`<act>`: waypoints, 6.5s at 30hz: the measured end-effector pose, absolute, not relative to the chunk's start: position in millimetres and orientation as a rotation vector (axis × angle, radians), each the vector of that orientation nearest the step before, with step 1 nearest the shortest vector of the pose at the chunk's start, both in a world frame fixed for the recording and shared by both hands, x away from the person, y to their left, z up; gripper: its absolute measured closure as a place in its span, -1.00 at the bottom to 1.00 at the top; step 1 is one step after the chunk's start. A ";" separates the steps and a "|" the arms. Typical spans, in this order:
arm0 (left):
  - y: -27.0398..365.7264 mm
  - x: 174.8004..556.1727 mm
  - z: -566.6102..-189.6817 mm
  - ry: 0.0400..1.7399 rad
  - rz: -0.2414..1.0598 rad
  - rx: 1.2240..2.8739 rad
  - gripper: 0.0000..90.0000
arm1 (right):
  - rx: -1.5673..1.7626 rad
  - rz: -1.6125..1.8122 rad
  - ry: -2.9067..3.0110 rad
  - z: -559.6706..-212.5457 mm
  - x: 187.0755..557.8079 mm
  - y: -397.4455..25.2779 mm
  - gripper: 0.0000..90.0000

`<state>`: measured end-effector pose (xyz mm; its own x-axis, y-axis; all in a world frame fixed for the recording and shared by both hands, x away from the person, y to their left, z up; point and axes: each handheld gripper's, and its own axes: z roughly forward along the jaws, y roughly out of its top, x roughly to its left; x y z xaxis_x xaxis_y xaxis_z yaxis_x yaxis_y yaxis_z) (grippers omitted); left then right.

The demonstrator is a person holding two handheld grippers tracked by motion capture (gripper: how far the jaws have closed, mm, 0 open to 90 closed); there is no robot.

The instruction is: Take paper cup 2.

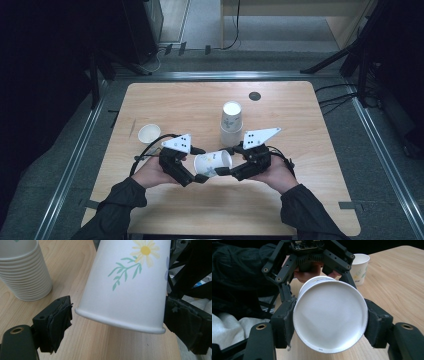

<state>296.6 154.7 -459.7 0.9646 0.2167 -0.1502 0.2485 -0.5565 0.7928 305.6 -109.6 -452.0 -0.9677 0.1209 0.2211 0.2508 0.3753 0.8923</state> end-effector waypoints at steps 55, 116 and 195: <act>164.4 299.3 -454.0 0.305 -0.050 2.157 -0.34 | -0.386 -1.637 -2.522 -453.8 303.9 -105.0 -0.43; 122.9 306.6 -435.9 0.108 -0.082 2.722 -0.35 | -0.267 -1.485 -2.661 -473.6 299.8 -79.7 -0.40; 162.6 294.8 -454.4 0.231 -0.143 2.166 -0.48 | -0.225 -1.598 -2.527 -459.8 299.1 -95.3 -0.25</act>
<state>294.8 162.6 -454.4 0.9756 0.1117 -0.1890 0.2190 -0.5574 0.8008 299.1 -95.3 -459.8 -0.9785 0.0494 0.2001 0.2020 0.4236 0.8831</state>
